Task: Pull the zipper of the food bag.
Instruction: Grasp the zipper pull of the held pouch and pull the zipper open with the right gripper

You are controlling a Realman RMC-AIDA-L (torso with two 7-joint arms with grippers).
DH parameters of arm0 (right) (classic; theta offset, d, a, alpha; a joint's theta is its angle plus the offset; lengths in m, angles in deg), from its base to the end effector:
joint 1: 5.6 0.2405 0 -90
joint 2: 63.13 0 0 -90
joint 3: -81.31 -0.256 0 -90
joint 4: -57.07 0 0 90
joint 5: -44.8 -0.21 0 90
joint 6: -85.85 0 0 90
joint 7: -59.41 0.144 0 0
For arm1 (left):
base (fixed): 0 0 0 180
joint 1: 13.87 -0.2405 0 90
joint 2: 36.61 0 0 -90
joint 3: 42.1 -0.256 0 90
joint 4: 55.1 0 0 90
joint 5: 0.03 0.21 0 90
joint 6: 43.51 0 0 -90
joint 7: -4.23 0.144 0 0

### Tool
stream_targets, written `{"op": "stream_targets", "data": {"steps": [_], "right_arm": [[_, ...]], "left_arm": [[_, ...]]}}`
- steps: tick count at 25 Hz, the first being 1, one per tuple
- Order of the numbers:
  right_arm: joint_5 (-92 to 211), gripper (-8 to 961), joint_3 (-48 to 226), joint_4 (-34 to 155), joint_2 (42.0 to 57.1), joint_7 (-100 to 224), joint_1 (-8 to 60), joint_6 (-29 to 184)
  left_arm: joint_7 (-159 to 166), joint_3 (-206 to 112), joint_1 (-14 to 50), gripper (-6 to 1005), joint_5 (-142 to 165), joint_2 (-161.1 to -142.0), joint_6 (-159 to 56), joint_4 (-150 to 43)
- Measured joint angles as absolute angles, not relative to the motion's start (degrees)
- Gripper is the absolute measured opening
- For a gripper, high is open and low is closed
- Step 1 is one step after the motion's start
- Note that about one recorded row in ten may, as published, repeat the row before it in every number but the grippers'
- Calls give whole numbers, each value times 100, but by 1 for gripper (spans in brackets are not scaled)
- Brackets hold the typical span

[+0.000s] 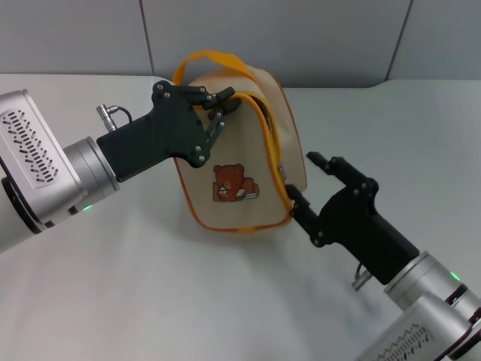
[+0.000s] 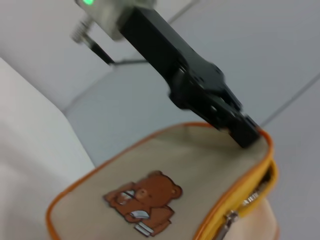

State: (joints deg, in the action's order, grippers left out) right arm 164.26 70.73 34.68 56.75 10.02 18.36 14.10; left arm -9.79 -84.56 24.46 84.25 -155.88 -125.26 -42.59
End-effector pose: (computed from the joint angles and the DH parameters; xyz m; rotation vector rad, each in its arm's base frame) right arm 0.2487 0.2706 -0.1086 -1.9229 -0.5174 0.3396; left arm -0.2169 0.3598 -0.0357 -2.2523 0.3610 -0.8061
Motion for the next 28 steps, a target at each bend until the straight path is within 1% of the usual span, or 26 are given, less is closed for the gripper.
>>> {"op": "stream_targets", "data": {"steps": [28], "right_arm": [[16649,443,6997,3237,5675,660,1868,1320]], "left_arm": [[-984,-8468,2483,129,8416,-15588,-12543,-4316]]}}
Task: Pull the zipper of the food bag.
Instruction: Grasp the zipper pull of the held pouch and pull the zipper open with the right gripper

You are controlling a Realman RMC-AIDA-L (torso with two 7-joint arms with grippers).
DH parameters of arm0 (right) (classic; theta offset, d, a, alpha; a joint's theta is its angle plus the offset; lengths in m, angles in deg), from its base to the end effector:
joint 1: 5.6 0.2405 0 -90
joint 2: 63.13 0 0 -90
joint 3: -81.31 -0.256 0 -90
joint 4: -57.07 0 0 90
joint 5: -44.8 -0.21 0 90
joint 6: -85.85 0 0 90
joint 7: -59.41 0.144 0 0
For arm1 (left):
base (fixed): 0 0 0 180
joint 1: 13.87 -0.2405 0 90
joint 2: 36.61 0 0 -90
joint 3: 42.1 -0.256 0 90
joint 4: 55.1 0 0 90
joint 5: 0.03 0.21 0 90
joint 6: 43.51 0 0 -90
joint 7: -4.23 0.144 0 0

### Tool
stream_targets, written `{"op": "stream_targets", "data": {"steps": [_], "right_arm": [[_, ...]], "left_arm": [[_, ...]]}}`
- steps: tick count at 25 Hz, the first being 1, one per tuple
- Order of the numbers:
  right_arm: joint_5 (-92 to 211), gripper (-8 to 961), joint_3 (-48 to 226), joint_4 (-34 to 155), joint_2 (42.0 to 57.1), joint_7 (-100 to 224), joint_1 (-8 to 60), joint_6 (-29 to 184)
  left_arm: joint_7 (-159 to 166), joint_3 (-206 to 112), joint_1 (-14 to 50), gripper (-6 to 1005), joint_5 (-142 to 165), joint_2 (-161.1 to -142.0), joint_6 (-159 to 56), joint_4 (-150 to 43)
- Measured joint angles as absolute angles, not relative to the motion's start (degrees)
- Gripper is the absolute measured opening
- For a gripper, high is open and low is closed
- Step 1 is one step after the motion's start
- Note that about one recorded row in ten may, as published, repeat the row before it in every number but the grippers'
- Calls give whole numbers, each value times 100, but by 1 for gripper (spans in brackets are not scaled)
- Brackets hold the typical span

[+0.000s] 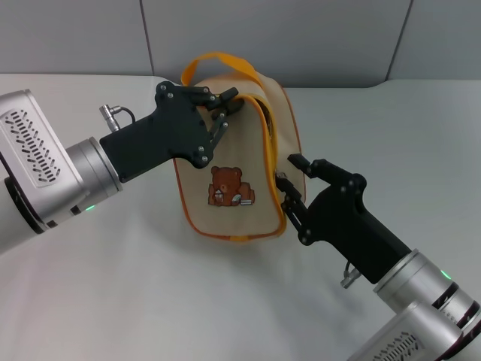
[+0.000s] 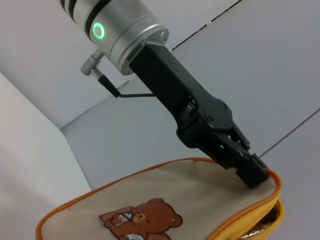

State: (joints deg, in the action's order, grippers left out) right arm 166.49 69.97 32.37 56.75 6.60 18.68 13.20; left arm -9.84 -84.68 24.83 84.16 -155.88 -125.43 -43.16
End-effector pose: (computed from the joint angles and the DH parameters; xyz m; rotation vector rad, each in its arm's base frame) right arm 0.2333 0.2680 -0.1122 -1.8954 -0.5904 0.3727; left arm -0.2149 0.3595 -0.0374 -2.2576 0.3588 -0.8170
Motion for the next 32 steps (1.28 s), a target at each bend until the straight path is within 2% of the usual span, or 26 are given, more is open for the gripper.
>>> {"op": "stream_targets", "data": {"steps": [10,16,25,32], "right_arm": [[16635,210,6975,3218,5675,669,1996,1384],[16635,2,6847,3108,5675,661,1879,1436],[16462,2,6697,3050,5675,658,1095,1376],[16298,7,6695,3090,5675,656,869,1420]], "left_arm": [[-983,-8474,2498,135,8417,-15588,-12548,-4324],[-983,-8447,2498,138,8417,-15588,-12564,-4357],[-983,-8425,2498,143,8418,-15588,-12574,-4360],[-983,-8420,2498,147,8418,-15588,-12573,-4360]]}}
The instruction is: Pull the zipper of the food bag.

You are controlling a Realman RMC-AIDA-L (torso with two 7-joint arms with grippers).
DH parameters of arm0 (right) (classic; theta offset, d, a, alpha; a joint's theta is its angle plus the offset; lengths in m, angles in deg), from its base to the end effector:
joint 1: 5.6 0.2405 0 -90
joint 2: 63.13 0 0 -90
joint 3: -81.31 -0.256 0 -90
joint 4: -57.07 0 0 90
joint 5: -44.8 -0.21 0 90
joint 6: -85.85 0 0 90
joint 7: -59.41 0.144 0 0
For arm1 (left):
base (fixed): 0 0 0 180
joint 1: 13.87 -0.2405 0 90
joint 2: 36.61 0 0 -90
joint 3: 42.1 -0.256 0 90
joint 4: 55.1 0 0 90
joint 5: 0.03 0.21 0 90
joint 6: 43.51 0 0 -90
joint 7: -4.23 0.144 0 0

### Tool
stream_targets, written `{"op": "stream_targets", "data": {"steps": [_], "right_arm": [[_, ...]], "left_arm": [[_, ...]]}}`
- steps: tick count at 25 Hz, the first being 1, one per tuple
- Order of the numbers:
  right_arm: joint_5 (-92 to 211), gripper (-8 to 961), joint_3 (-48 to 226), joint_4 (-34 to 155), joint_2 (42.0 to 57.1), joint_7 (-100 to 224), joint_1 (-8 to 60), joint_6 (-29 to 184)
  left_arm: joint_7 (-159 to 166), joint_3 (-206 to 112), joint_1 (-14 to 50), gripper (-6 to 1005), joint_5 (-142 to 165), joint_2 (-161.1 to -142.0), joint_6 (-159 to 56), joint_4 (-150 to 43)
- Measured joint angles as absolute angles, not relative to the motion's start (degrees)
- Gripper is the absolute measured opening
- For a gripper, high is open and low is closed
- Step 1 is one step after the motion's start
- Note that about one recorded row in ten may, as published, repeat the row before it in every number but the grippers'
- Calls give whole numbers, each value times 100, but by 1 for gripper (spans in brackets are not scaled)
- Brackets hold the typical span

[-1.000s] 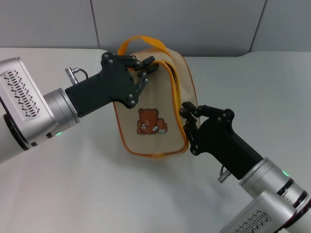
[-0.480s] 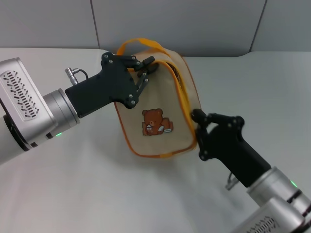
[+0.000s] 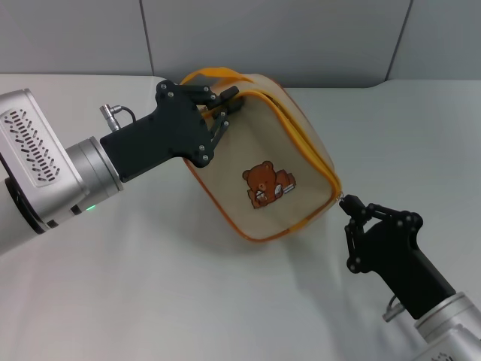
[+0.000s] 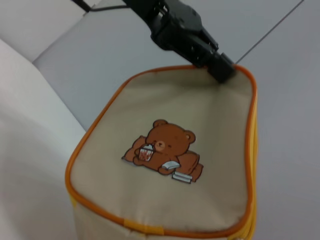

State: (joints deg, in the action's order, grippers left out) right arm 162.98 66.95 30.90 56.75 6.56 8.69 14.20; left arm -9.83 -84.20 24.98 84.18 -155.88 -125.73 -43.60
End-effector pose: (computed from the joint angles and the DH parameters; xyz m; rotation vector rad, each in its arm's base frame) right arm 0.2792 0.2352 -0.1044 -1.8728 -0.3194 0.2307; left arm -0.2142 0.3593 -0.0375 -2.2536 0.3518 -0.8277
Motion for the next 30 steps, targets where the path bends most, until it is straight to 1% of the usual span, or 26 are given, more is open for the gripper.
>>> {"op": "stream_targets", "data": {"steps": [6,13,19,24,25,27,30], "right_arm": [[16191,12,6754,3156,5675,688,848,1099],[16168,17,6705,3122,5675,1196,806,472],[16162,204,6471,3261,5644,2524,984,274],[16195,445,6455,3377,5624,3335,1248,313],[16200,479,6470,3396,5623,3429,1302,323],[16205,549,6491,3426,5618,3627,1395,331],[16223,652,6504,3440,5564,4097,1507,330]], "left_arm": [[-991,-8417,2501,150,8417,-15587,-12571,-4383],[-1035,-8389,2403,154,7902,-15588,-12604,-4898],[-1096,-8207,2213,157,7620,-15588,-12768,-5455],[-1135,-8018,2099,159,7603,-15588,-12886,-5643],[-1213,-8017,2046,160,7609,-15588,-12967,-5646],[-1556,-8043,1869,351,7623,-15573,-13258,-5572],[-1686,-8087,1774,409,7641,-15555,-13337,-5465]]}}
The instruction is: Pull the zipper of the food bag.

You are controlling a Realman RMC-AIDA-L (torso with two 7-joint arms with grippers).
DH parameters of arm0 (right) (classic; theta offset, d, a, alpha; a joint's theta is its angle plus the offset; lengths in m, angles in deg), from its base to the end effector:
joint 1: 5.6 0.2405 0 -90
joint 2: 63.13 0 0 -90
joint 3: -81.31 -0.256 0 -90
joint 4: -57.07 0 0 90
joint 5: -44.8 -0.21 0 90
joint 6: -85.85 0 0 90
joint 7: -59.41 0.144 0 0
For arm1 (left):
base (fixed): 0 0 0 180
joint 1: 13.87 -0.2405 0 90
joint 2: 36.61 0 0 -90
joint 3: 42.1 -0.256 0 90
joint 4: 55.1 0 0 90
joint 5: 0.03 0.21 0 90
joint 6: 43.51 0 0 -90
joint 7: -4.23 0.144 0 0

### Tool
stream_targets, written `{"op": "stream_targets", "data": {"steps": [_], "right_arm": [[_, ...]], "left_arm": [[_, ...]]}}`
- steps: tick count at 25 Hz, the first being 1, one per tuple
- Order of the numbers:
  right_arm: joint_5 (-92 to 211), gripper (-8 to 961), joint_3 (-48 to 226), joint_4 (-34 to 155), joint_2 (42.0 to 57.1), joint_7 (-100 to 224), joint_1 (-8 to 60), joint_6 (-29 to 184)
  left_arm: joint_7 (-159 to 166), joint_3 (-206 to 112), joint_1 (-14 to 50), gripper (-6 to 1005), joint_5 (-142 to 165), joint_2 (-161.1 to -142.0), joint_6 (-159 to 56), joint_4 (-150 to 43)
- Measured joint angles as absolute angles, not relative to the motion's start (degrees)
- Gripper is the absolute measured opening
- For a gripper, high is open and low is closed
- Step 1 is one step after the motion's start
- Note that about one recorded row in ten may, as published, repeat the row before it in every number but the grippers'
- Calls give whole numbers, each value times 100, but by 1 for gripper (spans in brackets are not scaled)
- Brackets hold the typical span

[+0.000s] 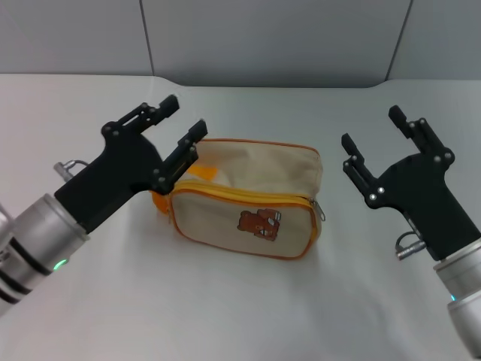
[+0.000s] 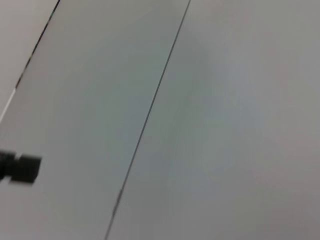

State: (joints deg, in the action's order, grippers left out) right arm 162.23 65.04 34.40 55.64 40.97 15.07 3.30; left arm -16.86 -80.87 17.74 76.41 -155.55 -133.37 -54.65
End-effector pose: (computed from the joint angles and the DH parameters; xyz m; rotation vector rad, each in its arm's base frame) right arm 0.2562 0.2713 -0.0662 -1.7886 0.0321 0.7743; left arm -0.2538 0.3104 -0.0376 -2.1182 -0.1418 -1.0701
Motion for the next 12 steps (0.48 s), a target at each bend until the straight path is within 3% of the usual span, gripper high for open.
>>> {"op": "stream_targets", "data": {"steps": [2,4,5,8,10,12], "right_arm": [[16265,677,6519,3441,5484,4501,1571,317],[16557,702,6506,3514,5281,5684,1669,243],[16557,714,6506,3514,5281,5684,1669,243],[17251,752,6512,4088,5044,7653,1964,-70],[17939,788,6540,4930,4963,9244,2303,-497],[18784,825,6624,6036,4982,10683,2701,-1121]], "left_arm": [[-1873,-8163,1692,448,7686,-15548,-13372,-5306],[-2295,-8412,1537,487,7797,-15542,-13401,-4884],[-2833,-8835,1323,506,7928,-15533,-13412,-4303],[-3374,-9333,1092,564,8080,-15513,-13419,-3661],[-3730,-9618,968,646,8282,-15481,-13452,-3235],[-4086,-9788,889,729,8587,-15449,-13552,-2899]]}}
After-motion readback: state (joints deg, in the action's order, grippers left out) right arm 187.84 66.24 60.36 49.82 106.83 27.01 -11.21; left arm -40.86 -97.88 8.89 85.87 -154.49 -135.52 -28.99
